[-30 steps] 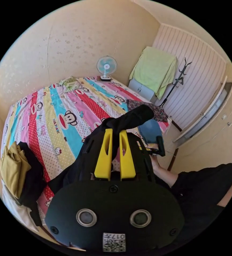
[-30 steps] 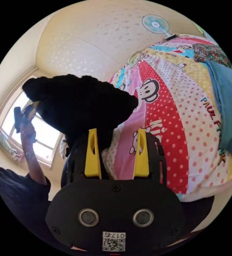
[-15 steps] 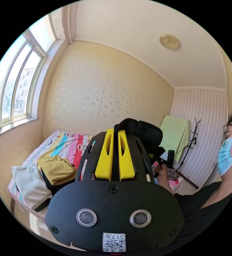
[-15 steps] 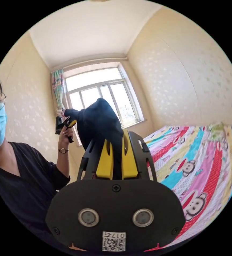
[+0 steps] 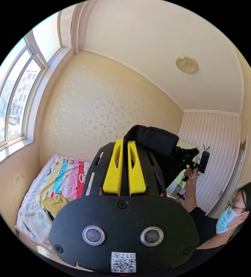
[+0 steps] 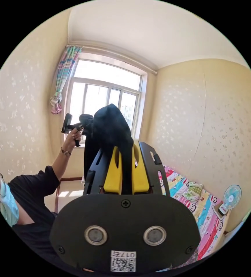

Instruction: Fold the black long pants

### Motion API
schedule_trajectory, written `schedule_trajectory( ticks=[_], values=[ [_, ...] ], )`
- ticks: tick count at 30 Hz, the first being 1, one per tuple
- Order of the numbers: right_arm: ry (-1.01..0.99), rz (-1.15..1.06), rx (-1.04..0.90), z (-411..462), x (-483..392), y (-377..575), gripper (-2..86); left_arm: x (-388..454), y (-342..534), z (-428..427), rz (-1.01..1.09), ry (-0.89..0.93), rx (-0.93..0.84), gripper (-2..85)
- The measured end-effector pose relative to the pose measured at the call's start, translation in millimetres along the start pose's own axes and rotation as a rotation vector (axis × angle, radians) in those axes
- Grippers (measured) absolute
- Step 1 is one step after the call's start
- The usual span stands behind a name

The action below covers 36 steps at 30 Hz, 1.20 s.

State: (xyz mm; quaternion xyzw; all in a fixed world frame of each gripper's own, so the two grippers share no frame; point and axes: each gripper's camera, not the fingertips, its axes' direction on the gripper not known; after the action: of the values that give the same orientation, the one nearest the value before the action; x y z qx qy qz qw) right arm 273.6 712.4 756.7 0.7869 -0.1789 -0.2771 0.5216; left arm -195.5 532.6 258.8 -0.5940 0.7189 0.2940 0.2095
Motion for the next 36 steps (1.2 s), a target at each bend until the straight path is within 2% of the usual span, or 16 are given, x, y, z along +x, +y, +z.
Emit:
schedule_trajectory(
  ticks=[4,6,7,9,10,13,16,18,19,21,22,24,28,30,32,36],
  values=[
    [0.046,0.118,-0.15,41.4,49.7,12.5,6.1,-30.6,-37.9,106.4,-0.07,-0.112,-0.126,1.1],
    [0.099,0.254,-0.241,65.0,108.5,38.8,6.0,-44.0,-58.6,211.3,-0.064,-0.128,-0.282,2.3],
    [0.125,0.287,-0.256,66.7,124.4,47.8,6.0,-46.0,-61.8,239.3,-0.059,-0.1,-0.334,2.8],
    [0.245,0.471,-0.291,52.0,196.9,98.8,5.9,-48.9,-52.3,352.9,-0.04,0.095,-0.558,5.2],
    [0.269,0.53,-0.294,43.3,216.7,116.3,5.8,-49.0,-43.6,376.4,-0.047,0.143,-0.592,5.4],
    [0.423,0.846,-0.293,-24.9,308.8,236.3,5.7,-45.6,27.2,467.5,-0.058,0.351,-0.718,5.1],
    [0.706,1.1,-0.361,-116.5,354.7,393.0,5.5,-37.5,138.3,526.3,0.052,0.44,-1.003,6.7],
    [0.943,1.34,-0.424,-190.0,341.6,522.5,5.1,-43.5,238.5,536.1,0.148,0.397,-1.211,8.7],
    [0.974,1.393,-0.428,-205.8,332.3,551.9,4.9,-47.5,260.8,534.0,0.159,0.392,-1.246,9.1],
    [0.908,1.515,-0.406,-246.8,285.9,648.7,4.1,-71.9,331.6,520.4,0.114,0.391,-1.339,10.0],
    [0.881,1.535,-0.396,-251.8,273.0,666.9,3.9,-79.1,344.4,516.8,0.085,0.39,-1.355,10.0],
    [0.826,1.563,-0.356,-258.0,218.7,712.8,3.3,-105.0,368.2,502.2,-0.051,0.4,-1.318,10.5],
    [0.753,1.48,-0.303,-239.4,144.5,725.2,3.0,-132.1,359.5,495.6,-0.132,0.394,-1.21,11.0],
    [0.694,1.463,-0.272,-219.6,107.1,724.0,3.0,-149.5,357.7,506.1,-0.174,0.339,-1.244,12.1],
    [0.623,1.426,-0.249,-202.6,89.4,718.5,3.2,-157.3,359.4,517.1,-0.238,0.382,-1.251,12.6],
    [0.498,1.34,-0.354,-155.9,84.5,708.1,4.5,-148.7,366.9,568.6,-0.285,0.452,-1.328,12.0]
  ],
)
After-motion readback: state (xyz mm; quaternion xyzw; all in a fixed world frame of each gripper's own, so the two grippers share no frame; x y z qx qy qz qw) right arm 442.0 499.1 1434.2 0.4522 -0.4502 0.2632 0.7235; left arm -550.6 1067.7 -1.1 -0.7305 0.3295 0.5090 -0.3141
